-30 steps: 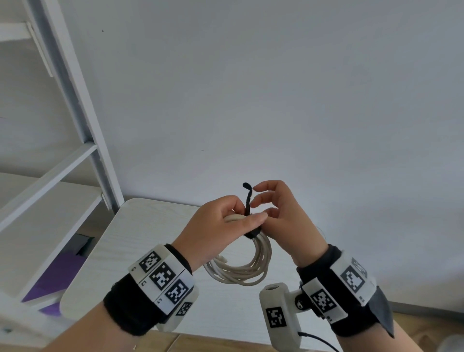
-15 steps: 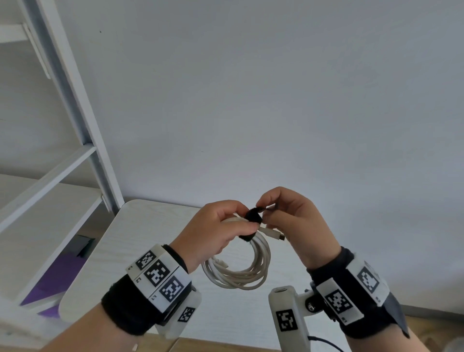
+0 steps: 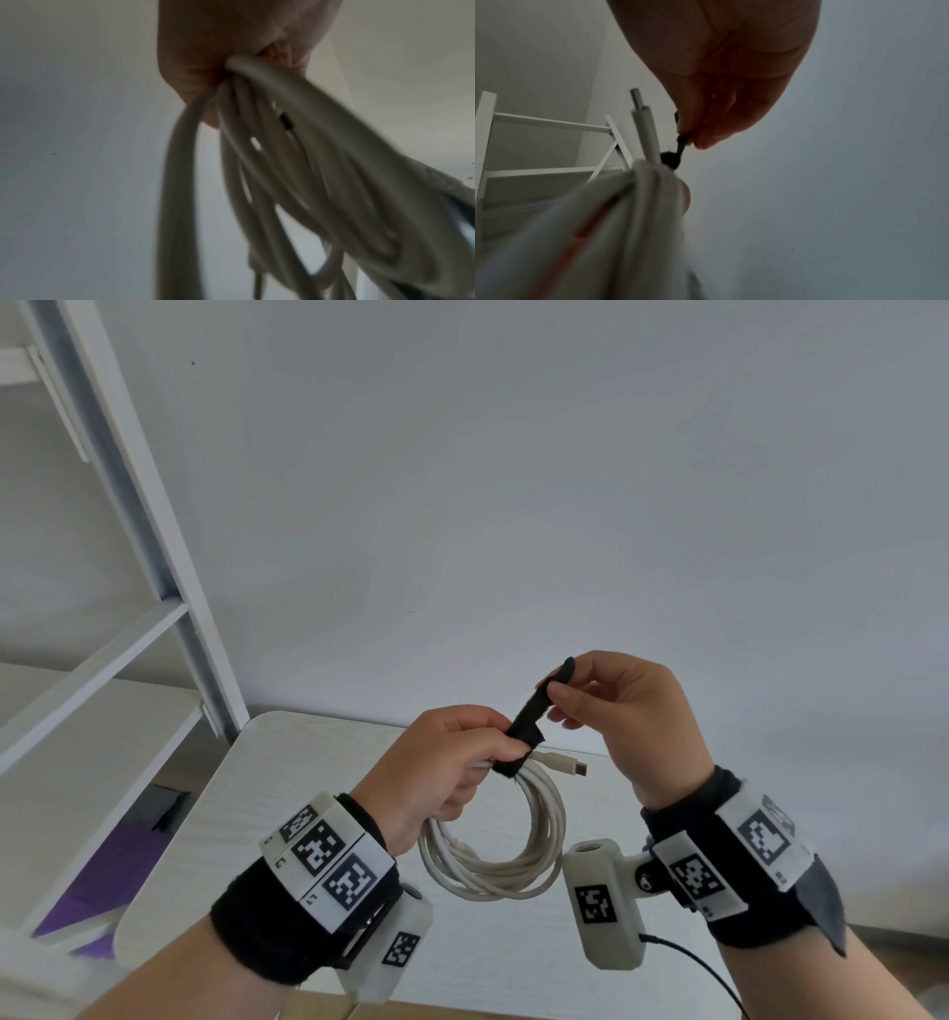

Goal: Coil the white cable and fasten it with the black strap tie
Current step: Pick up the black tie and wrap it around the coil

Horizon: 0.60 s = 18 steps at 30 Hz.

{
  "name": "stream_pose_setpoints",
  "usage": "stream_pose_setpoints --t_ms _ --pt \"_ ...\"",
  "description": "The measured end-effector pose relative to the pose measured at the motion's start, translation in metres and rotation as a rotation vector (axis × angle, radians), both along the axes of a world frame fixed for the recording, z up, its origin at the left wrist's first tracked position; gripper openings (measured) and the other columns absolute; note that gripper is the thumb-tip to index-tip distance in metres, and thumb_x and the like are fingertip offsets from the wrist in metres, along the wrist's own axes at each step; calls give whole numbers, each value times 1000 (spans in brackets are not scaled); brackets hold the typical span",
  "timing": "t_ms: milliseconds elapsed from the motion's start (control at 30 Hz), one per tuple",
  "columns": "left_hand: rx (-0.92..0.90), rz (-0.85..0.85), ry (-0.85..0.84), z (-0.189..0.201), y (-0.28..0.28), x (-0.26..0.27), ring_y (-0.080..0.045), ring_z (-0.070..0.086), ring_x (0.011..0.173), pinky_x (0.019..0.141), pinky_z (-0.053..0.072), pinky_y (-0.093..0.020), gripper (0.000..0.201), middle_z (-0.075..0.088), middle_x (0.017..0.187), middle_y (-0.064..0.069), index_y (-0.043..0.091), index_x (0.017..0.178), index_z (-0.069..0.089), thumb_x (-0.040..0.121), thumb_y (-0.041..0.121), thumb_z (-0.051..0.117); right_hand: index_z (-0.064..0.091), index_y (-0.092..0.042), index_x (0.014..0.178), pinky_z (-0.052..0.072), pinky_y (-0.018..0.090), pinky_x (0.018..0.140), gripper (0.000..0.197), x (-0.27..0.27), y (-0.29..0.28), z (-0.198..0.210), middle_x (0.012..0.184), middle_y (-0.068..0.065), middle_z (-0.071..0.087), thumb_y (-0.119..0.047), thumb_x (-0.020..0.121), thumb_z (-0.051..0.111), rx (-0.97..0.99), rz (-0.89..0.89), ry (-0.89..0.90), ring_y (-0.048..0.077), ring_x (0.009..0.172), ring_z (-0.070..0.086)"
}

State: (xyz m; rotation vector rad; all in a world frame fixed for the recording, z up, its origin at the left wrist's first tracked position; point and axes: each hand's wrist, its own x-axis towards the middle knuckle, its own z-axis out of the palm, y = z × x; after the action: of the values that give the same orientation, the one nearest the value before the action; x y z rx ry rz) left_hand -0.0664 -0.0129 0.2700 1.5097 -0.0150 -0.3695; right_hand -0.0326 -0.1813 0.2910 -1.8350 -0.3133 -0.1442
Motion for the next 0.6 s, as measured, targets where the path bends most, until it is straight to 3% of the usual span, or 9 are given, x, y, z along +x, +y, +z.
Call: stream_pose_setpoints --t_ms 100,200,367,467,600 --pt "2 22 26 0 1 3 -11 14 41 44 8 -25 6 22 45 6 13 80 65 84 14 60 67 -8 71 52 25 61 11 -4 2 0 61 7 68 0 78 64 37 -20 3 15 57 63" --pt "-9 72 34 -1 2 8 -10 13 40 42 7 -23 15 22 43 6 15 69 59 84 12 59 66 -13 67 54 23 61 13 -15 5 -1 63 4 69 -3 76 67 60 0 -51 17 62 67" --pt "-24 142 0 3 2 15 -10 15 37 43 6 -23 22 24 41 6 14 63 54 85 8 53 67 -17 70 54 23 68 6 -35 13 -12 72 -4 66 -12 72 68 -96 -15 -303 13 74 64" --pt "-34 163 -3 4 -1 17 -10 16 35 43 7 -22 28 25 39 7 14 59 47 86 7 50 68 -14 71 48 14 70 3 -40 16 -23 78 -4 65 -12 72 70 -174 -66 -432 7 77 62" --pt "-51 156 6 5 -5 18 -9 16 34 40 10 -19 34 24 39 7 16 55 42 87 8 48 67 -13 71 50 23 69 10 -37 19 -34 82 -4 62 -22 75 64 -230 -124 -532 14 80 61"
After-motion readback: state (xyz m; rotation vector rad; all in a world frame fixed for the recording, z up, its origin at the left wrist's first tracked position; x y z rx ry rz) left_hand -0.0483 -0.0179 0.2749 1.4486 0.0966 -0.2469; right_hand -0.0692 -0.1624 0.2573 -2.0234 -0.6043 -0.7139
